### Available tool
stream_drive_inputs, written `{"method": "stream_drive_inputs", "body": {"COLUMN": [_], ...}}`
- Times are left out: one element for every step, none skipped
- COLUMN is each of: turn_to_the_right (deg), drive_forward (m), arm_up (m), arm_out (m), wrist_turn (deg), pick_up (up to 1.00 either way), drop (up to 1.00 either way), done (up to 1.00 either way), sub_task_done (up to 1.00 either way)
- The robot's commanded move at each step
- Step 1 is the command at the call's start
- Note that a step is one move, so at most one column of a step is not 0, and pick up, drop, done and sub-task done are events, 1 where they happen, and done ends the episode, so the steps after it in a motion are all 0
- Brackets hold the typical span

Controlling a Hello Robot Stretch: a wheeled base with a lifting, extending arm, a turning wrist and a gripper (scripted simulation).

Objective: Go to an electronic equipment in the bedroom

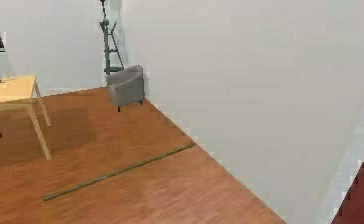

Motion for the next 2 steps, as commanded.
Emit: {"method": "stream_drive_inputs", "body": {"turn_to_the_right": [45.0, 12.0], "drive_forward": [0.0, 0.0], "arm_up": [0.0, 0.0], "arm_out": [0.0, 0.0], "wrist_turn": [0.0, 0.0], "pick_up": [0.0, 0.0], "drop": [0.0, 0.0], "done": [0.0, 0.0], "sub_task_done": [0.0, 0.0]}}
